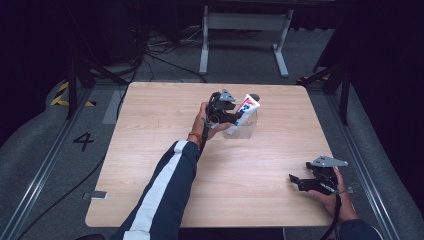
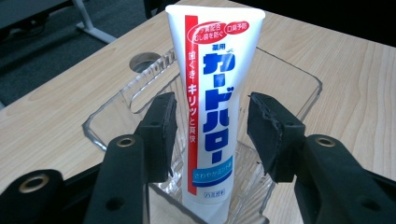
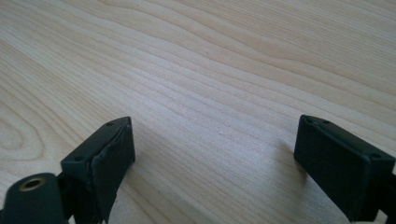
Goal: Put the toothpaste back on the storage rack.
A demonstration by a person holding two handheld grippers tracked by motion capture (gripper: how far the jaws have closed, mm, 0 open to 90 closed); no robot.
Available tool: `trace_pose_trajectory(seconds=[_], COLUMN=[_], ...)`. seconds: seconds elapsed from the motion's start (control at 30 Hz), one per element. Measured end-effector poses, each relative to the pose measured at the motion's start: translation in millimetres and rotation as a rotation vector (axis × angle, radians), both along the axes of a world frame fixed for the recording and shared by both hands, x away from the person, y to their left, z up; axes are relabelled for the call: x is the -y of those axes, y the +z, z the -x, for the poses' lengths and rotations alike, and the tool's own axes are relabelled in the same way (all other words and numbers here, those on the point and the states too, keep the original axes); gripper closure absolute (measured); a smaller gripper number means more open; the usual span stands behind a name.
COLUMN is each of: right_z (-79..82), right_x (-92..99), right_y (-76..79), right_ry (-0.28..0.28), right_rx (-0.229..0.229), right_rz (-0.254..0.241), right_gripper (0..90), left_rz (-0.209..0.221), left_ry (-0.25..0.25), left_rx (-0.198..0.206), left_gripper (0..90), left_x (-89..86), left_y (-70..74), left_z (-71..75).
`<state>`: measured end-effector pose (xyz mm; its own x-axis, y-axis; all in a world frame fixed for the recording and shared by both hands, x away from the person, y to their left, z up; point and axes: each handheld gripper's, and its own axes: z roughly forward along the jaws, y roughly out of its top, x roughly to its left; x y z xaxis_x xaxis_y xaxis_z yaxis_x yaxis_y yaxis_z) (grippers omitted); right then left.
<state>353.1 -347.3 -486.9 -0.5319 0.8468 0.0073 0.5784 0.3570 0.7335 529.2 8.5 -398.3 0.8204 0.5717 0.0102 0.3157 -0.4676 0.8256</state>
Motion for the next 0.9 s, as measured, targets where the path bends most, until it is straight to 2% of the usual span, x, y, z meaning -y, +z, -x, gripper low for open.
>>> trace_pose_trajectory(seconds=[0.17,0.3,0.37,0.43,0.47,0.53,0.63,0.67,0.73,0.9], right_z=[0.0,0.1,0.1,0.0,0.0,0.0,0.0,0.0,0.0,0.2], right_x=[0.0,-0.1,-0.1,0.0,0.0,0.0,0.0,0.0,0.0,-0.1], right_y=[0.1,0.1,0.1,0.1,0.0,0.0,0.0,0.0,0.0,0.0], right_ry=[-0.001,-0.001,-0.001,-0.001,-0.001,0.000,-0.001,-0.001,-0.001,-0.002], right_rx=[-0.001,-0.002,-0.002,-0.001,-0.001,-0.001,-0.001,0.000,-0.001,0.001], right_rz=[-0.001,-0.002,-0.002,-0.001,-0.001,-0.001,-0.001,-0.001,-0.001,-0.001], right_gripper=[12.4,12.4,12.4,12.4,12.4,12.4,12.4,12.4,12.4,12.5], left_rz=[-0.004,-0.024,-0.020,-0.033,-0.055,-0.064,-0.059,-0.070,-0.120,-0.135], left_ry=[-0.009,-0.007,-0.003,-0.004,-0.007,-0.012,-0.020,-0.022,-0.038,-0.057], left_rx=[0.018,0.035,0.031,0.022,0.038,0.042,0.024,0.023,0.030,0.041], left_gripper=[50.4,48.1,47.5,46.6,45.8,45.1,42.7,41.7,36.4,33.4], left_x=[-5.5,-13.5,-14.6,-18.4,-20.6,-24.1,-28.3,-29.0,-29.4,-32.0], left_y=[7.3,12.0,12.3,14.2,15.9,18.5,21.8,22.6,25.2,30.1], left_z=[7.4,12.4,13.4,16.3,17.5,20.3,26.4,27.9,33.4,45.4])
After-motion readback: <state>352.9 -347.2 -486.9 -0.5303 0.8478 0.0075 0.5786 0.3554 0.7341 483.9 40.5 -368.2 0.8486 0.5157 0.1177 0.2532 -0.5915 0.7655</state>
